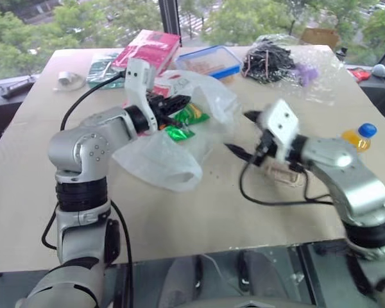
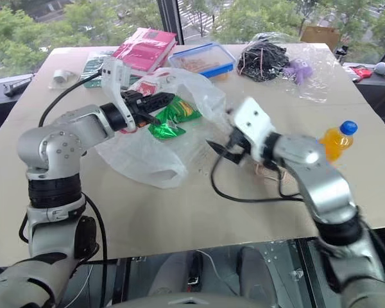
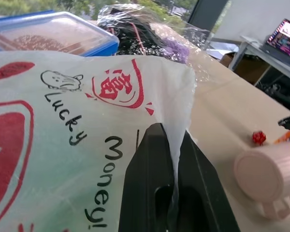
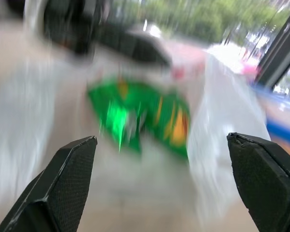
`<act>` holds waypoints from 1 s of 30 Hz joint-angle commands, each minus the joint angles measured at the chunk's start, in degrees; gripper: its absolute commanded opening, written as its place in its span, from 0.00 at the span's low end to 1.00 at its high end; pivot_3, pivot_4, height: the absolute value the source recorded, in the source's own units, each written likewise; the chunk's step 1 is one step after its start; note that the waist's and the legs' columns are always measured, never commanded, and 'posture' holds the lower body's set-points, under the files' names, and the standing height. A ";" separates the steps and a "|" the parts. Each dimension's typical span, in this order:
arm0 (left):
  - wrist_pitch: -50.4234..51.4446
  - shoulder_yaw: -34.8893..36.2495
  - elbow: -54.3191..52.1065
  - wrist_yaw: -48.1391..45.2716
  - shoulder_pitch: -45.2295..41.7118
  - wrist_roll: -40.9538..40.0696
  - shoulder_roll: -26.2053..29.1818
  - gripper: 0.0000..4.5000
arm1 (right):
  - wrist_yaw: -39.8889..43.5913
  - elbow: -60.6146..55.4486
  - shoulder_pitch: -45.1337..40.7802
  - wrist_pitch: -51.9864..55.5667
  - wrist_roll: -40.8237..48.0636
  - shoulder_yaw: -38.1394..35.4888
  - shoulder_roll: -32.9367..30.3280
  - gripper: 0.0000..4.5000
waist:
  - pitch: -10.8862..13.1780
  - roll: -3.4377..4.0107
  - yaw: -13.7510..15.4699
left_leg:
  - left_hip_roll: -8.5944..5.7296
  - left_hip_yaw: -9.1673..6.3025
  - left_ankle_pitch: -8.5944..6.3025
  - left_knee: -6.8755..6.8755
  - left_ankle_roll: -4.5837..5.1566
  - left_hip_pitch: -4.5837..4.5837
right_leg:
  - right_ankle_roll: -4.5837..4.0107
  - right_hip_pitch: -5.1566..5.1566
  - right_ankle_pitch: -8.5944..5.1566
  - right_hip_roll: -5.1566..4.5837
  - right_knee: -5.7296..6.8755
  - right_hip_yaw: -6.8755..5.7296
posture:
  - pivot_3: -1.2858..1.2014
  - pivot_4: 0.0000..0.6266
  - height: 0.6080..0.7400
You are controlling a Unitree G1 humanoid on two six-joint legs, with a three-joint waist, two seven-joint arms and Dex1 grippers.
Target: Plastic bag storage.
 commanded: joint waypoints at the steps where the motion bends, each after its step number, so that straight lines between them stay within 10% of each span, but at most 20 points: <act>1: -2.45 -0.72 -1.41 -2.45 -0.08 -0.10 0.99 0.00 | 1.51 -6.09 5.53 2.78 -1.55 -1.75 -8.56 1.00 | 0.00 -0.01 0.20 | -0.01 -0.01 -0.01 0.04 0.04 -0.01 | 0.00 0.04 0.00 0.01 -0.03 -0.02 | 0.52 0.24 1.00; 11: -2.74 -1.25 -2.45 -2.93 0.86 -0.07 1.83 0.00 | 1.00 -4.35 8.81 4.04 -1.58 -5.27 -16.49 1.00 | 0.00 -0.02 0.12 | 0.04 0.00 -0.14 0.41 0.28 -0.01 | 0.05 0.18 -0.02 0.10 -0.01 0.02 | 0.52 0.24 1.00; 21: -3.49 -1.05 -2.20 -2.92 1.75 -0.06 2.61 0.00 | 1.43 -16.38 16.12 20.88 18.31 -20.94 -8.48 1.00 | -0.01 -0.05 0.77 | 0.11 -0.08 -0.24 0.69 0.44 -0.08 | 0.06 0.31 -0.01 0.09 -0.02 -0.07 | 0.52 0.24 1.00; 30: -4.24 -1.76 -1.14 -3.18 1.15 0.36 2.22 0.00 | -9.44 -8.17 19.93 20.04 13.95 -14.27 -3.61 1.00 | -0.01 -0.05 1.08 | 0.07 -0.05 -0.21 0.76 0.39 0.00 | 0.06 0.40 -0.01 0.10 0.00 -0.03 | 0.52 0.24 1.00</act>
